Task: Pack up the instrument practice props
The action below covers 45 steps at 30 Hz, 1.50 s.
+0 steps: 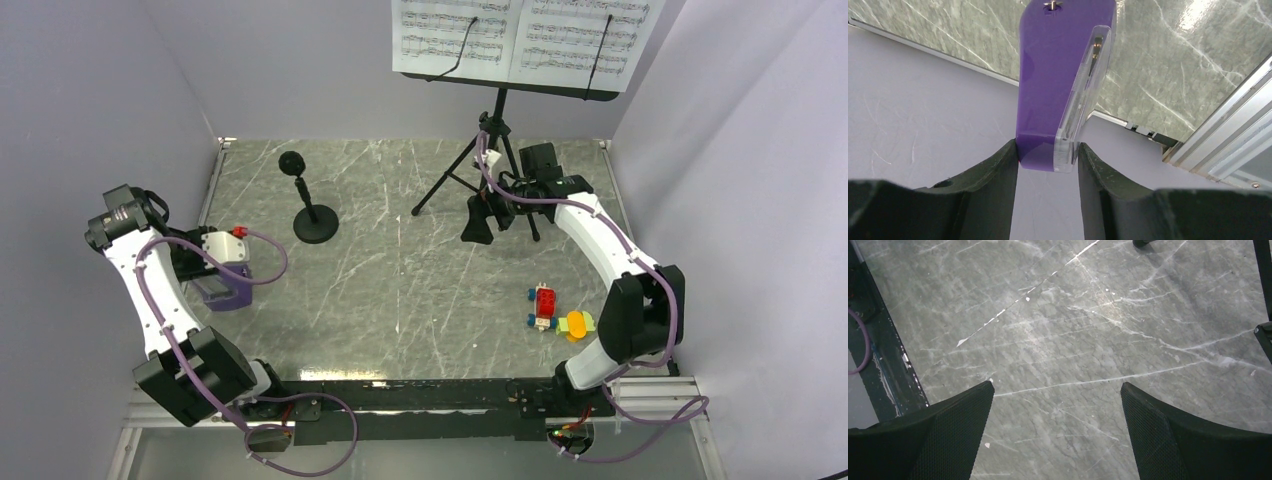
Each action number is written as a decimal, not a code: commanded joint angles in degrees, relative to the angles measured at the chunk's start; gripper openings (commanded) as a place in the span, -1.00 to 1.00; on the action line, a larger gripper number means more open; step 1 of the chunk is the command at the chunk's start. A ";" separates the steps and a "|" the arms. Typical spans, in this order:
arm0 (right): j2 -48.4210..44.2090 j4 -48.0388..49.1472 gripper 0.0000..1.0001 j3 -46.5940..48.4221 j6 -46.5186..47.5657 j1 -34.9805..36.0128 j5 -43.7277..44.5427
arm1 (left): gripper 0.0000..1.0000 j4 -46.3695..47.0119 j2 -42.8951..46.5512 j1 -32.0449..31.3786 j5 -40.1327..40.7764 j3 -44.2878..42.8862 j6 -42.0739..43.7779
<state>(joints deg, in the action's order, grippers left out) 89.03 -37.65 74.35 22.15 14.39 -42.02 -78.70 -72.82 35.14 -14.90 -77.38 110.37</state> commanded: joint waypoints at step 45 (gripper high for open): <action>-5.96 46.07 0.60 -14.69 -11.25 -18.97 2.30 | 0.75 98.60 -27.69 -66.33 -0.20 -5.21 -104.64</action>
<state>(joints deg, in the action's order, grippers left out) 82.28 1.04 58.81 11.57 -4.40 -33.89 4.14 -93.43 -31.92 -23.49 -77.62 14.13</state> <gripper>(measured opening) 0.813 0.876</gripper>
